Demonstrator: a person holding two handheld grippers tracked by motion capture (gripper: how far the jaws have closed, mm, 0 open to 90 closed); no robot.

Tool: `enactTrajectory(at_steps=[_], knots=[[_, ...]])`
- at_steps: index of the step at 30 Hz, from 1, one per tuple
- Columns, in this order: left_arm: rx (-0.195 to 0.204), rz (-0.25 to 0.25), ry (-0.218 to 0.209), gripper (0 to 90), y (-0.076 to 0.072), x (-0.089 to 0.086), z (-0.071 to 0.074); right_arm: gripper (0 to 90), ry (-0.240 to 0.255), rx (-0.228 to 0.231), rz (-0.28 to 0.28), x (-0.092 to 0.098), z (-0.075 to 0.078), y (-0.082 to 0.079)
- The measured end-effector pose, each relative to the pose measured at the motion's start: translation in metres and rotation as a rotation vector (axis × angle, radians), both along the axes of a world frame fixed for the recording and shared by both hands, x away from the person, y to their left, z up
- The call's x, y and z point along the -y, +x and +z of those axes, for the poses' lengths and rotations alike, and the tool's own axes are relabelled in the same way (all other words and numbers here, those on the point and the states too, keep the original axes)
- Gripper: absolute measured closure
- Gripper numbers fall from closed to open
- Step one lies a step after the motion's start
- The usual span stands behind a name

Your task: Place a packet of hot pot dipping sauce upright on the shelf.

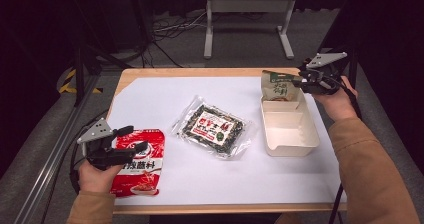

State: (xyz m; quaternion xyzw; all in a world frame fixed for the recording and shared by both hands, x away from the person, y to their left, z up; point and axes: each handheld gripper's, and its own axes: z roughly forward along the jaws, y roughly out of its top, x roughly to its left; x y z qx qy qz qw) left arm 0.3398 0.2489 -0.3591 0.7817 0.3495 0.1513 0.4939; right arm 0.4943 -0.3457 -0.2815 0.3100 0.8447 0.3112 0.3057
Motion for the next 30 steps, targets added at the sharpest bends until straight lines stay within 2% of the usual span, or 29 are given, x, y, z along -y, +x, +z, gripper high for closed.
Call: enactTrajectory(at_steps=[4, 6, 8, 14, 17, 21, 23, 24, 25, 27, 30], knots=[[-0.001, 0.008, 0.009, 15.3, 0.003, 0.000, 0.001, 49.5, -0.002, 0.048, -0.014, 0.000, 0.007, -0.010], [-0.004, 0.011, 0.004, 13.4, 0.003, 0.001, 0.001, 46.6, 0.010, 0.079, -0.037, 0.001, 0.011, -0.016], [0.001, 0.014, 0.013, 12.2, 0.004, 0.002, 0.002, 48.2, 0.038, 0.103, -0.056, 0.002, 0.016, -0.024], [0.019, 0.011, 0.033, 10.5, 0.006, 0.004, 0.003, 47.3, 0.099, 0.123, -0.026, -0.003, 0.024, -0.048], [0.021, 0.009, 0.037, 9.6, 0.006, 0.005, 0.004, 46.9, 0.174, 0.105, 0.000, -0.006, 0.028, -0.061], [0.027, -0.001, 0.044, 9.7, 0.006, 0.006, 0.006, 41.8, 0.229, 0.102, 0.014, -0.009, 0.029, -0.073], [0.033, 0.000, 0.044, 9.6, 0.006, 0.006, 0.006, 35.9, 0.279, 0.074, 0.010, -0.010, 0.028, -0.081], [0.033, 0.001, 0.043, 9.7, 0.006, 0.006, 0.006, 30.6, 0.299, 0.040, 0.036, -0.012, 0.025, -0.087], [0.033, 0.001, 0.042, 9.7, 0.006, 0.006, 0.006, 30.6, 0.299, 0.040, 0.036, -0.012, 0.025, -0.087], [0.026, 0.000, 0.042, 9.9, 0.005, 0.005, 0.007, 27.4, 0.331, 0.032, 0.070, -0.016, 0.019, -0.097], [0.029, 0.001, 0.041, 10.1, 0.006, 0.003, 0.007, 25.6, 0.347, 0.023, 0.077, -0.020, 0.013, -0.105]])
